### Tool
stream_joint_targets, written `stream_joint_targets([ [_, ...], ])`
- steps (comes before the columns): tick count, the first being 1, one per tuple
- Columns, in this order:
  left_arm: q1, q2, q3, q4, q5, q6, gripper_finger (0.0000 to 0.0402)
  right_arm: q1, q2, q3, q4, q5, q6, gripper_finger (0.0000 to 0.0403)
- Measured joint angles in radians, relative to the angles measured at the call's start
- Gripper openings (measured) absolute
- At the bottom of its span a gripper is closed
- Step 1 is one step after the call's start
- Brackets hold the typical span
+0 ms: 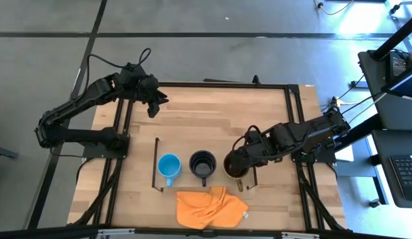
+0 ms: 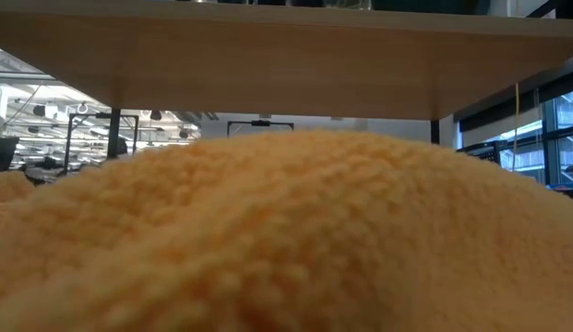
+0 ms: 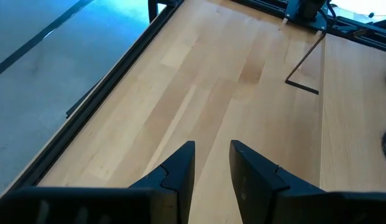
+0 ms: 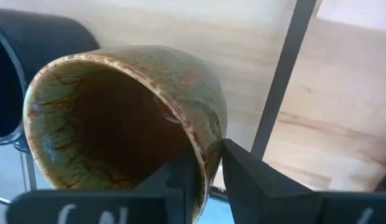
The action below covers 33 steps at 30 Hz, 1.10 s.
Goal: Stack small to large cups/mugs on shelf
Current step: Put the brown mug on the shelf, then return to Home Position
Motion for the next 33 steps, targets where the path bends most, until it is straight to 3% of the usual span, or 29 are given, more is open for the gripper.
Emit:
stream_joint_targets([
  [10, 0.0, 0.0, 0.0, 0.005, 0.0, 0.001, 0.0094, 0.0, -0.001, 0.0, -0.003, 0.001, 0.0, 0.0076],
  [23, 0.0, 0.0, 0.0, 0.006, 0.0, 0.001, 0.0094, 0.0, -0.004, 0.0, -0.002, 0.017, 0.0, 0.0147],
  [33, 0.0, 0.0, 0.0, 0.006, 0.0, 0.001, 0.0094, 0.0, -0.004, 0.0, -0.046, 0.011, -0.022, 0.0148],
])
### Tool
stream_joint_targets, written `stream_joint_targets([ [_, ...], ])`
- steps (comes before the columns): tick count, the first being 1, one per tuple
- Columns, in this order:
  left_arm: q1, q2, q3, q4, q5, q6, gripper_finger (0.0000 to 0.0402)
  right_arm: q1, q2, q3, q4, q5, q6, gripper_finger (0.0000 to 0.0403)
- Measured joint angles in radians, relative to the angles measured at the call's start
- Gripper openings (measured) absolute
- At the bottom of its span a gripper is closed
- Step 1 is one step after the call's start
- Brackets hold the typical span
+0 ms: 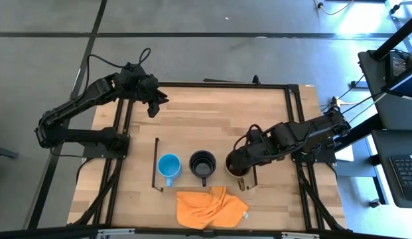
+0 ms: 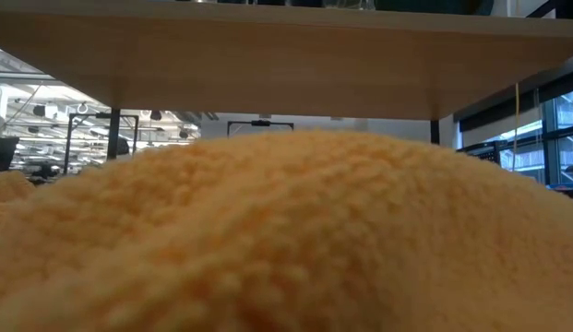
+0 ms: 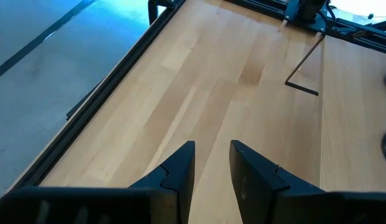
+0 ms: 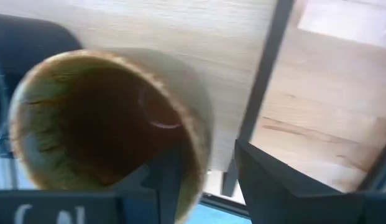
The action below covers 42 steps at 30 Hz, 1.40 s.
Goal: Stack small to large cups/mugs on shelf
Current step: Return to Home Position
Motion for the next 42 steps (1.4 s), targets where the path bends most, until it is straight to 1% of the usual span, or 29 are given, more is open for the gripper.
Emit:
stream_joint_targets([
  [6, 0.0, 0.0, 0.0, 0.0, 0.0, -0.001, 0.0094, 0.0, -0.018, 0.0, -0.02, 0.001, 0.0, 0.0147],
  [9, 0.0, 0.0, 0.0, 0.0, 0.0, -0.001, 0.0094, 0.0, -0.032, 0.025, -0.033, 0.016, 0.0, 0.0147],
  [14, 0.0, 0.0, 0.0, 0.0, 0.012, -0.003, 0.0094, 0.0, -0.032, 0.138, -0.062, 0.122, -0.038, 0.0147],
  [19, 0.0, 0.0, 0.0, 0.0, 0.036, -0.01, 0.0094, -0.012, -0.032, 0.262, -0.062, 0.279, -0.127, 0.0147],
  [24, 0.0, 0.0, 0.0, 0.0, 0.056, -0.015, 0.0094, -0.028, -0.032, 0.389, -0.06, 0.356, -0.2, 0.0147],
  [26, -0.001, 0.0, 0.0, 0.002, 0.061, -0.033, 0.0094, -0.029, -0.032, 0.432, -0.034, 0.391, -0.26, 0.0147],
  [29, -0.007, 0.0, 0.0, 0.035, 0.06, -0.081, 0.0094, -0.023, -0.032, 0.467, 0.054, 0.448, -0.418, 0.0147],
  [31, -0.019, 0.0, 0.0, 0.058, 0.06, -0.139, 0.0094, -0.021, -0.032, 0.482, 0.087, 0.45, -0.539, 0.0147],
  [33, -0.033, 0.0, 0.0, 0.078, 0.061, -0.171, 0.0094, -0.021, -0.032, 0.487, 0.117, 0.45, -0.607, 0.0147],
  [36, -0.043, 0.0, 0.0, 0.092, 0.047, -0.187, 0.0094, -0.027, -0.031, 0.487, 0.136, 0.452, -0.648, 0.0147],
  [40, -0.043, 0.0, 0.0, 0.096, 0.036, -0.227, 0.0094, -0.036, -0.033, 0.487, 0.135, 0.452, -0.656, 0.0147],
  [42, -0.043, -0.003, 0.0, 0.077, 0.076, -0.275, 0.0094, -0.035, -0.033, 0.487, 0.135, 0.451, -0.655, 0.0147],
])
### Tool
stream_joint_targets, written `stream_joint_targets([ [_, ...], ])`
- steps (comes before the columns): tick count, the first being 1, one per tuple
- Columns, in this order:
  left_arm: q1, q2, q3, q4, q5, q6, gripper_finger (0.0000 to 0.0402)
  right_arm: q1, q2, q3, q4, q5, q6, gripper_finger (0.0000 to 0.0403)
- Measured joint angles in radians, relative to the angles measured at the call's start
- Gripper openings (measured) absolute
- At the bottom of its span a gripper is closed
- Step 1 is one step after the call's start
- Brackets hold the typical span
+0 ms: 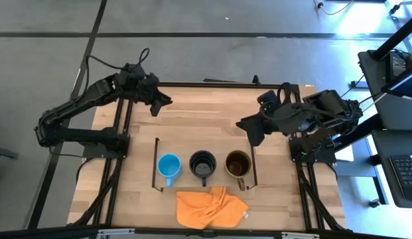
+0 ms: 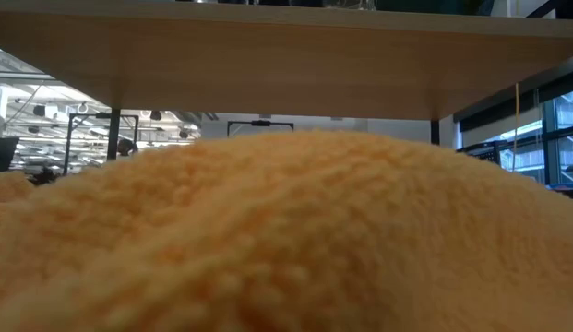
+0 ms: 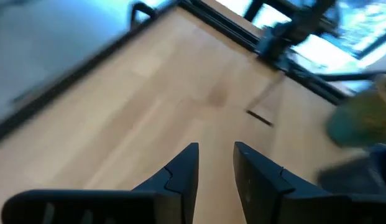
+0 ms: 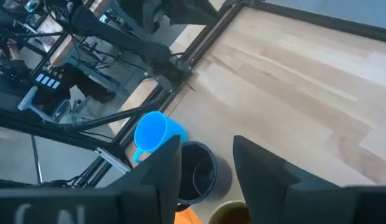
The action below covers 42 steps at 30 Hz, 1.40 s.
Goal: Stack small to large cups/mugs on shelf
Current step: Return to Home Position
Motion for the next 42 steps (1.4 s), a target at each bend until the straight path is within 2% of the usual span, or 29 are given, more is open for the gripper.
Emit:
stream_joint_targets([
  [2, 0.0, -0.006, 0.0, -0.002, 0.05, 0.003, 0.0094, 0.0, 0.0, 0.0, 0.0, -0.017, 0.002, 0.0147],
  [5, -0.017, -0.007, 0.001, -0.02, 0.128, -0.054, 0.0094, 0.0, 0.0, 0.0, 0.001, -0.105, 0.012, 0.0147],
  [7, -0.04, -0.012, 0.0, 0.016, 0.236, -0.065, 0.0094, 0.016, 0.001, -0.006, 0.026, -0.098, 0.021, 0.0147],
  [10, -0.084, -0.055, 0.0, 0.153, 0.416, -0.088, 0.0094, 0.04, 0.003, -0.034, 0.149, -0.07, -0.185, 0.0147],
  [13, -0.145, -0.104, 0.0, 0.296, 0.443, -0.174, 0.0094, 0.044, 0.003, -0.077, 0.347, -0.13, -0.368, 0.0147],
  [16, -0.221, -0.171, 0.0, 0.352, 0.358, -0.23, 0.0094, 0.044, 0.0, -0.146, 0.587, -0.203, -0.525, 0.0147],
  [19, -0.326, -0.24, 0.0, 0.35, 0.223, -0.252, 0.0094, 0.049, 0.0, -0.242, 0.78, -0.277, -0.634, 0.0147],
  [25, -0.616, -0.303, -0.008, 0.446, -0.066, -0.272, 0.0094, 0.047, -0.034, -0.518, 1.144, -0.352, -0.681, 0.0147],
  [28, -0.773, -0.302, -0.093, 0.59, -0.205, -0.232, 0.0094, 0.046, -0.082, -0.698, 1.307, -0.374, -0.683, 0.0147],
  [31, -0.881, -0.315, -0.213, 0.755, -0.312, -0.181, 0.0094, 0.047, -0.202, -0.887, 1.451, -0.36, -0.684, 0.0147],
  [33, -0.913, -0.365, -0.269, 0.78, -0.346, -0.166, 0.0094, 0.047, -0.312, -1.017, 1.548, -0.345, -0.708, 0.0147],
  [38, -0.924, -0.568, -0.363, 0.773, -0.387, -0.083, 0.0094, 0.047, -0.569, -1.304, 1.66, -0.34, -0.738, 0.0147],
  [42, -0.924, -0.759, -0.399, 0.676, -0.388, 0.029, 0.0094, 0.031, -0.764, -1.474, 1.693, -0.317, -0.747, 0.0147],
])
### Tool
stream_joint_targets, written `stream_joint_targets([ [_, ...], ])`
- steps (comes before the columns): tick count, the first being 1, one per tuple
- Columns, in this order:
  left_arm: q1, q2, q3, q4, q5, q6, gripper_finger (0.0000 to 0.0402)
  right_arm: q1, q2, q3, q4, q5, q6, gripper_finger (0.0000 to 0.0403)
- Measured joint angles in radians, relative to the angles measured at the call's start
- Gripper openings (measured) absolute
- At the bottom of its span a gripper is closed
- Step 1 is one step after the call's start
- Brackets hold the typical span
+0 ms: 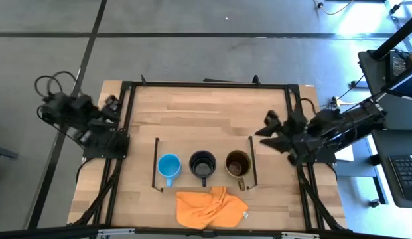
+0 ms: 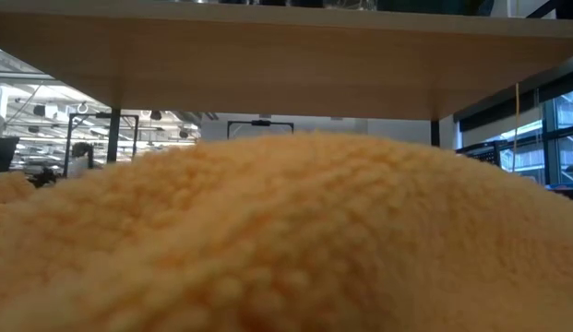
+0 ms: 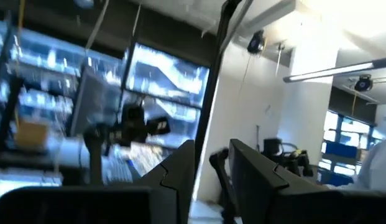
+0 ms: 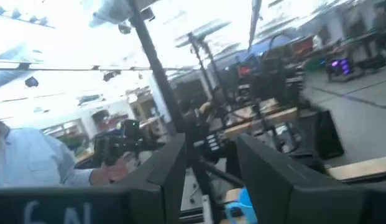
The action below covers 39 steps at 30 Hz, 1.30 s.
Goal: Stack small to large cups/mugs on shelf
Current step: Return to Home Position
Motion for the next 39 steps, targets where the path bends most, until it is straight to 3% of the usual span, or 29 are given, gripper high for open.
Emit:
stream_joint_targets([
  [7, 0.0, -0.229, -0.027, -0.16, -0.006, 0.143, 0.0094, -0.046, -0.243, -0.197, 0.032, 0.002, -0.063, 0.0147],
  [12, -0.001, -0.228, 0.022, -0.331, -0.105, 0.174, 0.0094, -0.121, -0.36, -0.298, 0.027, 0.003, -0.103, 0.0147],
  [15, -0.011, -0.228, 0.033, -0.415, -0.242, 0.203, 0.0094, -0.179, -0.419, -0.352, 0.03, 0.0, -0.115, 0.0147],
  [18, -0.013, -0.228, 0.073, -0.423, -0.253, 0.244, 0.0094, -0.248, -0.47, -0.403, 0.028, -0.03, -0.096, 0.0147],
  [22, -0.029, -0.228, 0.113, -0.495, -0.341, 0.272, 0.0094, -0.343, -0.53, -0.451, 0.035, -0.104, -0.081, 0.0147],
  [31, -0.073, -0.229, 0.136, -0.645, -0.43, 0.165, 0.0094, -0.493, -0.641, -0.512, -0.043, -0.244, -0.054, 0.0147],
  [39, -0.073, -0.229, 0.048, -0.562, -0.42, 0.143, 0.0094, -0.517, -0.742, -0.719, 0.185, -0.253, -0.005, 0.0147],
])
